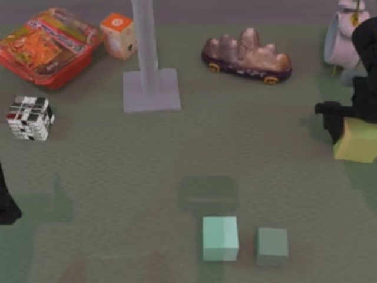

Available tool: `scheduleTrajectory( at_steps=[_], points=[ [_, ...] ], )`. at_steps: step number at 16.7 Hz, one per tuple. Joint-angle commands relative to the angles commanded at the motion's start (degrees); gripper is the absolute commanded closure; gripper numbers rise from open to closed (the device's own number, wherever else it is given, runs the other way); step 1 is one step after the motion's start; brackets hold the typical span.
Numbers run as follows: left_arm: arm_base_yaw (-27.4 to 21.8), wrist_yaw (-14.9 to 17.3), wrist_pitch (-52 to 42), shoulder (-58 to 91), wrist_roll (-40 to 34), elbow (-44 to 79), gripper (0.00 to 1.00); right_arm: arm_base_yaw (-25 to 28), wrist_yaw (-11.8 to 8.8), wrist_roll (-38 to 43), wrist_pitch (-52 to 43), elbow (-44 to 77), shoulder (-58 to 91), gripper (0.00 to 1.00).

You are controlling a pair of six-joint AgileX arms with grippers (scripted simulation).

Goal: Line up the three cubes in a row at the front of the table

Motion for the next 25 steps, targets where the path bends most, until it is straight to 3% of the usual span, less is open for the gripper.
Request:
scheduleTrajectory(
  at_steps=[6, 13, 18, 21, 25],
  points=[
    [0.0, 0.0, 0.0, 0.0, 0.0, 0.0, 0.0, -0.07, 0.09, -0.02, -1.11, 0.94, -0.62, 1.0],
    [0.0, 0.0, 0.0, 0.0, 0.0, 0.0, 0.0, 0.31, 0.05, -0.09, -13.46, 8.89, -4.77, 1.0],
    [0.0, 0.0, 0.0, 0.0, 0.0, 0.0, 0.0, 0.12, 0.03, 0.07, -13.61, 9.03, -4.72, 1.0],
    [0.0, 0.0, 0.0, 0.0, 0.0, 0.0, 0.0, 3.65, 0.05, 2.84, -14.39, 10.4, -3.96, 1.0],
    [0.0, 0.0, 0.0, 0.0, 0.0, 0.0, 0.0, 14.3, 0.11, 11.79, -16.71, 14.59, -1.72, 1.0]
  ],
)
